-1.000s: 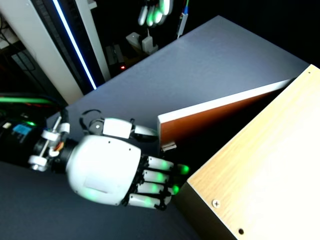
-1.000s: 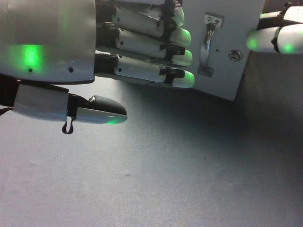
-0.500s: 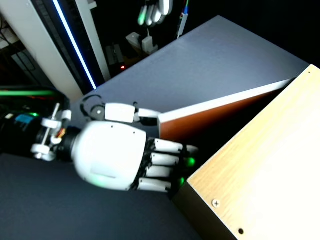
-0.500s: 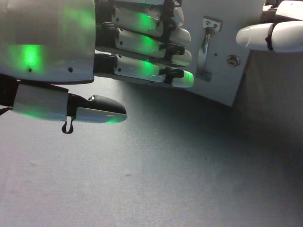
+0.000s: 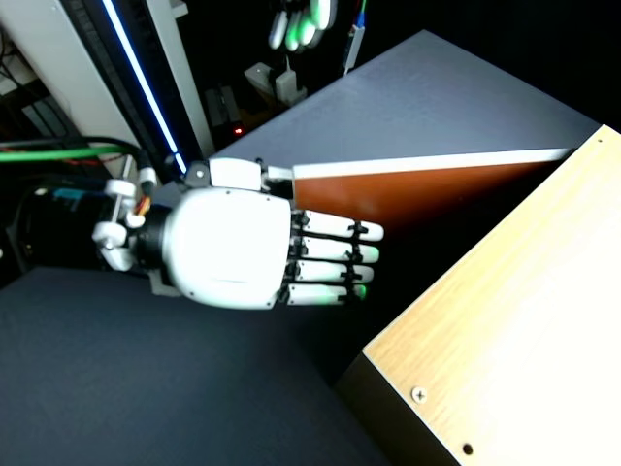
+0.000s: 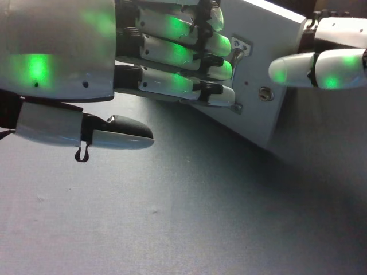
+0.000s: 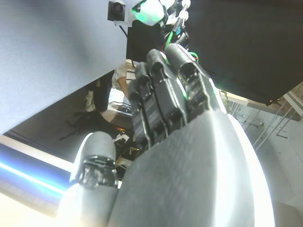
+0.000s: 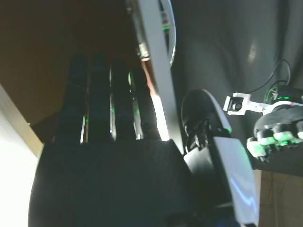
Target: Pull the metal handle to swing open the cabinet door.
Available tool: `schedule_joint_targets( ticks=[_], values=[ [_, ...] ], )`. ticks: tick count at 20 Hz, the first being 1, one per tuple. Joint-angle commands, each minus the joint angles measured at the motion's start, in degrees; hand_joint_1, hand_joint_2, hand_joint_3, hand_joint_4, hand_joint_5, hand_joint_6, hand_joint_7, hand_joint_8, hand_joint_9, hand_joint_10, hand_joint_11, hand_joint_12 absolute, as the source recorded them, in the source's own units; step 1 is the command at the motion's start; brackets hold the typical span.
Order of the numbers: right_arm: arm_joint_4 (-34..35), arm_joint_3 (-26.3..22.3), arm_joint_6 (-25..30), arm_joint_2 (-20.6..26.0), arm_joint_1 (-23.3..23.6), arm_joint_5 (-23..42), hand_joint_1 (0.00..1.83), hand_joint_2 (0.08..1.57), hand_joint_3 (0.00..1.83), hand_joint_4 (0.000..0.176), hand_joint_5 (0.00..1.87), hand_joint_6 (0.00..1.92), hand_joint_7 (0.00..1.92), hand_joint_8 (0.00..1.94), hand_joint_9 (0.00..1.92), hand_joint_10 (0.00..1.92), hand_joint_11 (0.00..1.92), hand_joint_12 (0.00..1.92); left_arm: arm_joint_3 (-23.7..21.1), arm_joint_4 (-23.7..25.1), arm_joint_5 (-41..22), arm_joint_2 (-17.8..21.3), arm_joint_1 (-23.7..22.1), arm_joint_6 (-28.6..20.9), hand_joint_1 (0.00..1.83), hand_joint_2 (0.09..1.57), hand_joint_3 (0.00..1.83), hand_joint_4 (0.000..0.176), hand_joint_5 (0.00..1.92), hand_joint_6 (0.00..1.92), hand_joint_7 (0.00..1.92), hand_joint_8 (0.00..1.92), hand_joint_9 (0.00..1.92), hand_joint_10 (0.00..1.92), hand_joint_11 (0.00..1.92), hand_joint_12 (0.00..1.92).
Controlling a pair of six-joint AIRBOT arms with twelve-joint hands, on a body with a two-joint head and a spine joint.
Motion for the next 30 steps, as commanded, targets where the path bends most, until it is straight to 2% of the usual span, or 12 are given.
schedule_joint_targets(
  ticks=[1,19,30],
  values=[
    [1.39,-0.35,0.53,0.47,0.2,7.15,0.0,1.57,0.04,0.0,0.27,0.0,0.3,0.0,0.28,0.0,0.0,0.73,-0.18,-5.5,-1.3,0.43,-0.57,0.34,0.0,1.57,0.04,0.0,0.42,0.0,0.46,0.0,0.42,0.0,0.01,0.92],
    [-6.89,-3.45,0.52,-0.23,-1.48,13.09,0.0,1.57,0.04,0.0,0.26,0.0,0.29,0.01,0.27,0.0,0.0,0.72,-0.18,-5.5,-1.3,0.43,-0.57,0.34,0.0,1.57,0.05,0.0,0.42,0.0,0.45,0.0,0.42,0.0,0.03,0.91],
    [-7.97,-4.59,0.52,-1.75,-2.35,19.58,0.0,1.57,0.04,0.0,0.26,0.0,0.29,0.0,0.27,0.0,0.0,0.7,-0.18,-5.5,-1.3,0.43,-0.57,0.34,0.0,1.57,0.05,0.0,0.43,0.0,0.46,0.0,0.43,0.0,0.04,0.88]
  ],
)
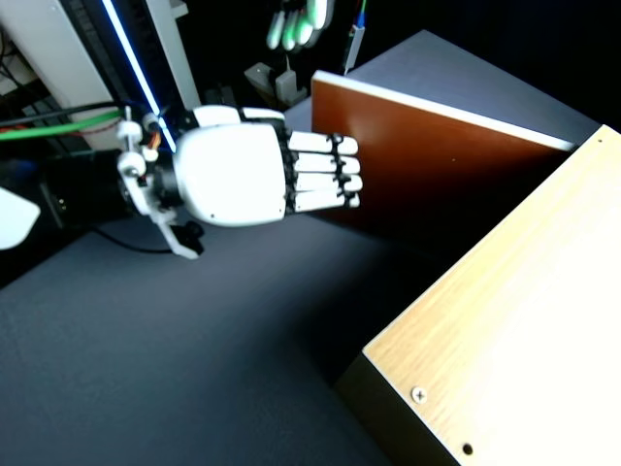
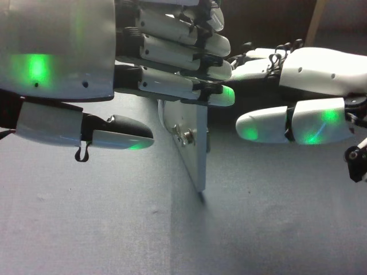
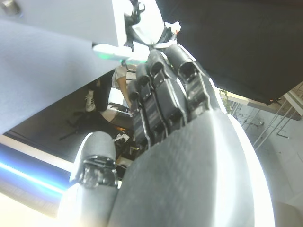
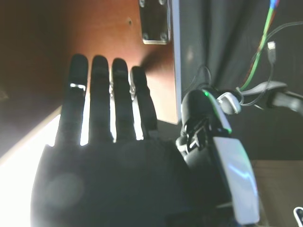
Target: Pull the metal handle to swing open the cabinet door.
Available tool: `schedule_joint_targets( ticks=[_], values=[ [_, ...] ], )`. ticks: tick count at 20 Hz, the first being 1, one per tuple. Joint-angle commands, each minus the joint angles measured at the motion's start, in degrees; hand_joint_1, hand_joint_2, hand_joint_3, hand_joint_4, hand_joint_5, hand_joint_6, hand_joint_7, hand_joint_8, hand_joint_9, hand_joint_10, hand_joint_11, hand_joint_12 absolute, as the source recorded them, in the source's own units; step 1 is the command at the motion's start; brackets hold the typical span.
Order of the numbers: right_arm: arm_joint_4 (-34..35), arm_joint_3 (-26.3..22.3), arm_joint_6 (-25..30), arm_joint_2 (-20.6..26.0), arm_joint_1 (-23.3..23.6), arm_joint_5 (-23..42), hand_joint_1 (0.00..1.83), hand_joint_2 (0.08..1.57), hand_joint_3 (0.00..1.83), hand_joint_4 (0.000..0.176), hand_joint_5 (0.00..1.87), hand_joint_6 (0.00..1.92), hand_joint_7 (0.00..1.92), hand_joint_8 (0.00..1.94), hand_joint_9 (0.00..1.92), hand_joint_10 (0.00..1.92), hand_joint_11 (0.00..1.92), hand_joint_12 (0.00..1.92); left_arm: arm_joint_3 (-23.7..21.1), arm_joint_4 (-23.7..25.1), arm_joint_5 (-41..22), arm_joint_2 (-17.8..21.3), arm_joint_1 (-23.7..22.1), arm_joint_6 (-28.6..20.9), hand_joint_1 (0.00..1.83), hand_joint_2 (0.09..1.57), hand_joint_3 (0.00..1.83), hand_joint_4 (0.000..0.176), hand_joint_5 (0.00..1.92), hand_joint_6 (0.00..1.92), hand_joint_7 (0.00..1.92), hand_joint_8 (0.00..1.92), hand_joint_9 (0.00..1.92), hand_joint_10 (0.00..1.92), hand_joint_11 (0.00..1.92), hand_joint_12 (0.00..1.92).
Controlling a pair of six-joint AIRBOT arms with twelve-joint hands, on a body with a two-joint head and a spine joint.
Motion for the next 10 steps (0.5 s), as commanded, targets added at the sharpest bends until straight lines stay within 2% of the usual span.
schedule_joint_targets(
  ticks=[1,10],
  values=[
    [1.69,-0.27,0.43,-0.12,0.32,7.1,0.0,1.57,0.04,0.0,0.26,0.0,0.29,0.0,0.27,0.0,0.0,0.7,-0.18,-5.48,-1.28,0.43,-0.57,0.36,0.0,1.57,0.05,0.0,0.43,0.0,0.46,0.0,0.43,0.0,0.04,0.88],
    [-0.24,-0.13,0.43,-4.3,-1.32,12.53,0.0,1.57,0.04,0.0,0.25,0.0,0.28,0.0,0.26,0.0,0.0,0.68,-0.18,-5.48,-1.28,0.43,-0.57,0.36,0.0,1.57,0.05,0.0,0.43,0.0,0.46,0.0,0.43,0.0,0.05,0.88]
  ],
)
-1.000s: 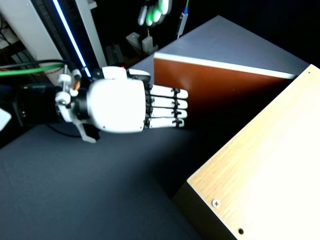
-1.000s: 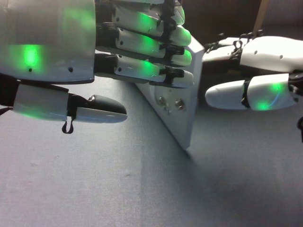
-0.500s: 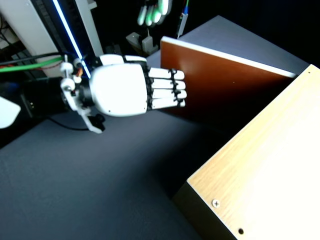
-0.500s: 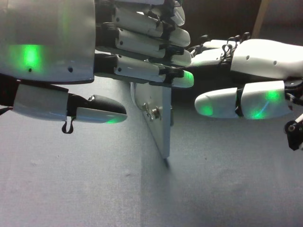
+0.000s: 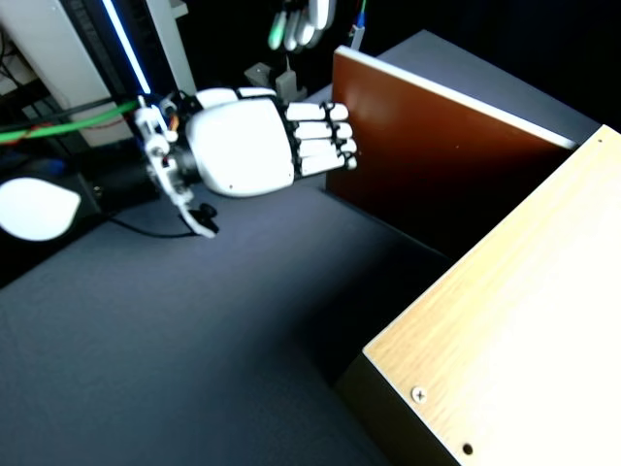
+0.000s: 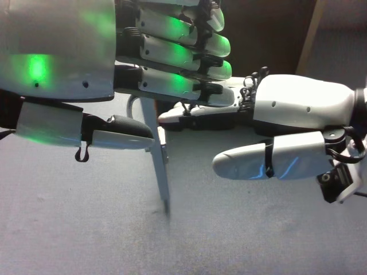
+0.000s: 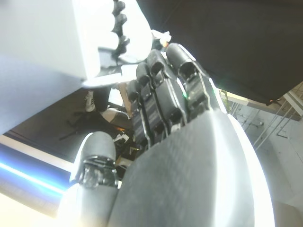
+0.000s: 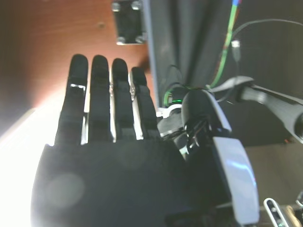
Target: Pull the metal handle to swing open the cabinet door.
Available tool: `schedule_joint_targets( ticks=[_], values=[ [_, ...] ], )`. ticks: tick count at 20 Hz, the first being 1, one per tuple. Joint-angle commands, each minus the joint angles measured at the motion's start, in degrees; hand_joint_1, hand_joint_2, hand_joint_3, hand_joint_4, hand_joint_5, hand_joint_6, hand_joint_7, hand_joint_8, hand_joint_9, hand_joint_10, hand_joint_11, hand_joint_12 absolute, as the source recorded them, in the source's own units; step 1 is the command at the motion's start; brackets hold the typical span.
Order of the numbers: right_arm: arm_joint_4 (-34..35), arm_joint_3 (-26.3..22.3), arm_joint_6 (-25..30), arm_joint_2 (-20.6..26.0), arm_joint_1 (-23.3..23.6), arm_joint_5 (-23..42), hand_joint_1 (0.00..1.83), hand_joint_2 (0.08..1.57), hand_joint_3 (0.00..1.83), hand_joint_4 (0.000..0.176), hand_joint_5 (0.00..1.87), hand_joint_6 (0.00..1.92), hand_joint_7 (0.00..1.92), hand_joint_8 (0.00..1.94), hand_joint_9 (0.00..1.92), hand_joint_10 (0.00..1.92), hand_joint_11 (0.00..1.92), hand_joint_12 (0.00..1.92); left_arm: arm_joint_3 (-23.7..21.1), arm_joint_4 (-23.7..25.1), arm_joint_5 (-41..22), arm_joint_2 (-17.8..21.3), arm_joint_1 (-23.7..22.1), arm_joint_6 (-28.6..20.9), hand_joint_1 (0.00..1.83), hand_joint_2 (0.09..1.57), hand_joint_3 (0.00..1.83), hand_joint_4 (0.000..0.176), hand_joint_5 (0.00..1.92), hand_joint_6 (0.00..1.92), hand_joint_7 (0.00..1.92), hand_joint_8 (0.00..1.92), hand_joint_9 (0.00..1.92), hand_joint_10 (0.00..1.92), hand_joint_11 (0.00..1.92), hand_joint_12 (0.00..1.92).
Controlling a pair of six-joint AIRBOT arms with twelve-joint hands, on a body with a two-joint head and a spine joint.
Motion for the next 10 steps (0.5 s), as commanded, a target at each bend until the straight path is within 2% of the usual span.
schedule_joint_targets(
  ticks=[1,10],
  values=[
    [2.8,0.06,0.36,-0.32,0.23,6.36,0.0,1.57,0.04,0.0,0.25,0.0,0.28,0.0,0.26,0.0,0.0,0.68,-0.18,-5.5,-1.28,0.43,-0.57,0.34,0.0,1.57,0.05,0.0,0.43,0.0,0.46,0.0,0.43,0.0,0.05,0.88],
    [3.71,3.75,0.36,-5.47,0.25,6.4,0.0,1.57,0.04,0.0,0.24,0.0,0.28,0.0,0.26,0.0,0.0,0.69,-0.18,-5.5,-1.28,0.43,-0.57,0.34,0.0,1.57,0.04,0.0,0.42,0.0,0.46,0.0,0.43,0.0,0.04,0.88]
  ],
)
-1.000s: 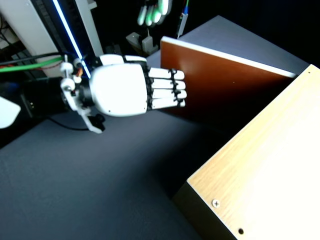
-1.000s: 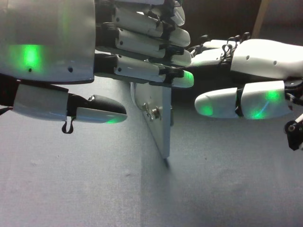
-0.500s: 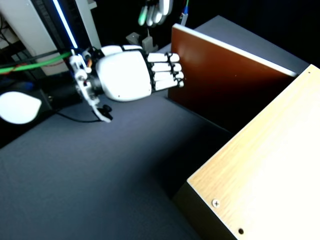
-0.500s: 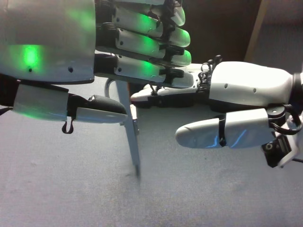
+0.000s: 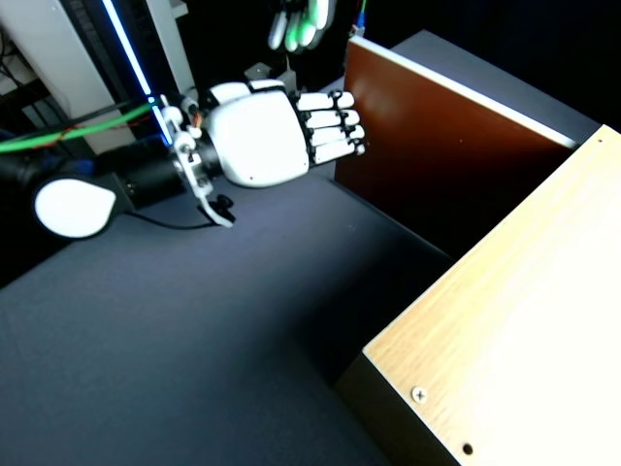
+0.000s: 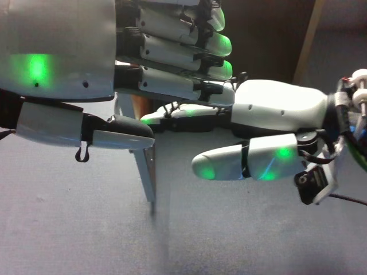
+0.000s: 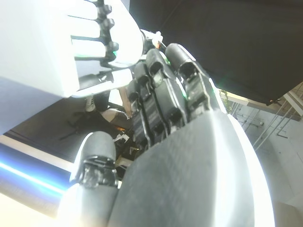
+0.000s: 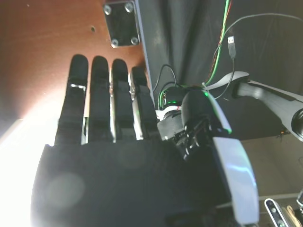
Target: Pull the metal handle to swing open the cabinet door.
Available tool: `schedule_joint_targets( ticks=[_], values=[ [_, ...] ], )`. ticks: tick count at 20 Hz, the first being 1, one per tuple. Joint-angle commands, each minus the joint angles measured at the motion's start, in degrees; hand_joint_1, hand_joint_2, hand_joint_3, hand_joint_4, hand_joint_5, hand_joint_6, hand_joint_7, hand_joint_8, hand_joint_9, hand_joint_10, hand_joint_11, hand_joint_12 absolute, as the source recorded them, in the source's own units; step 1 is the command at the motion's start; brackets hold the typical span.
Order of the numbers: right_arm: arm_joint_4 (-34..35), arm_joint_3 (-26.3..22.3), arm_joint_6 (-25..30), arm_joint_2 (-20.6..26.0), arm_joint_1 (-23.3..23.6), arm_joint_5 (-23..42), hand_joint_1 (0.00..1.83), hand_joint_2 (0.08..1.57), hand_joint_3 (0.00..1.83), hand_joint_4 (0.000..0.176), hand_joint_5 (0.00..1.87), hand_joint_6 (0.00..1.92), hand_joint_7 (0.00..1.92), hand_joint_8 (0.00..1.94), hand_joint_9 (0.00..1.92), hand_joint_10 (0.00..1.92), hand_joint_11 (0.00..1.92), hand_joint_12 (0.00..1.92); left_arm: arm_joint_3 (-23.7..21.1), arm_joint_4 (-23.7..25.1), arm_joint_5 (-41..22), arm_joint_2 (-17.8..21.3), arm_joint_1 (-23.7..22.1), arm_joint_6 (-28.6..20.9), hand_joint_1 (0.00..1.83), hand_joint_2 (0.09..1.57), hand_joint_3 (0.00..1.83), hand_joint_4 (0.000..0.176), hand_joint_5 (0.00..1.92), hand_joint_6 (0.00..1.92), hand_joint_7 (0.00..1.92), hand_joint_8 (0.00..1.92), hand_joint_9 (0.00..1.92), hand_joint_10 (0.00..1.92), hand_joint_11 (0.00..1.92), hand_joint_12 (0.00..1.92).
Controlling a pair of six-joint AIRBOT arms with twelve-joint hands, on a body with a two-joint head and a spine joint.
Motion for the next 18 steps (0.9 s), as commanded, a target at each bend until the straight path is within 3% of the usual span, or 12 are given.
schedule_joint_targets(
  ticks=[1,18],
  values=[
    [2.64,0.33,0.38,-0.03,0.25,6.26,0.0,1.57,0.04,0.0,0.24,0.0,0.28,0.0,0.27,0.0,0.0,0.69,-0.18,-5.5,-1.28,0.43,-0.57,0.34,0.0,1.57,0.04,0.0,0.42,0.0,0.46,0.0,0.43,0.0,0.04,0.88],
    [4.65,4.54,0.37,-4.32,0.81,4.84,0.0,1.57,0.04,0.0,0.24,0.0,0.3,0.0,0.28,0.0,0.0,0.71,-0.18,-5.5,-1.28,0.44,-0.57,0.34,0.0,1.57,0.03,0.0,0.43,0.0,0.47,0.0,0.45,0.01,0.07,0.89]
  ],
)
